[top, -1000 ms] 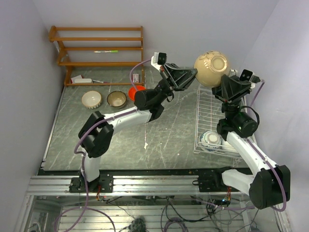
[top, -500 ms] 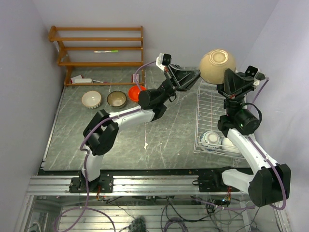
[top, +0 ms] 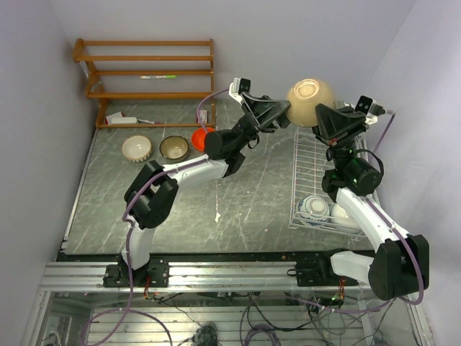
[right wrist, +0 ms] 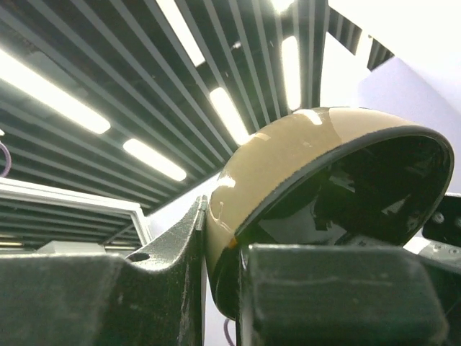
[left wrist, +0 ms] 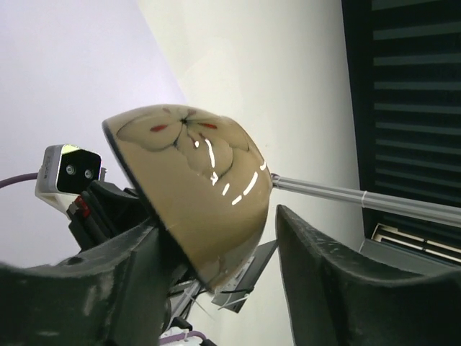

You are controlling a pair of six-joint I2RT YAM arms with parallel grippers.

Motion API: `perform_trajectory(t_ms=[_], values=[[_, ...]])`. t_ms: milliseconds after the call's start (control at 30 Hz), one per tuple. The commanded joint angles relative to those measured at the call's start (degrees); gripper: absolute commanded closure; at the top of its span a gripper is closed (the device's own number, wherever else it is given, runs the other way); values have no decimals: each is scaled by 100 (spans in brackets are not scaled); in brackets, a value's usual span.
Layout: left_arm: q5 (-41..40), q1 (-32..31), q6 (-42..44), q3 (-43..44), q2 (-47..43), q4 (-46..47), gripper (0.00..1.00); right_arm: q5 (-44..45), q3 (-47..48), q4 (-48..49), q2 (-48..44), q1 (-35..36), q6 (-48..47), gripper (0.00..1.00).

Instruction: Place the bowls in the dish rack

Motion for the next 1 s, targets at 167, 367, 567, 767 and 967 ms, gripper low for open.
perform_trajectory(t_ms=[167, 367, 567, 767, 967], values=[[282, 140, 1, -364, -320, 1227, 2, -366, -43, 1638, 193, -271, -124, 100], [598, 230, -74, -732, -444, 1227, 1, -437, 260, 1638, 288, -569, 30, 100], [808, 448, -201, -1386, -570, 1227, 1, -513, 547, 1638, 338, -1271, 554, 100], [931, 724, -130, -2272, -852, 1227, 0, -841, 253, 1644, 481, -1985, 1188, 100], [1096, 1007, 27, -2892, -1331, 1227, 3, -1411, -1015, 1640, 403, -2452, 1296, 100]])
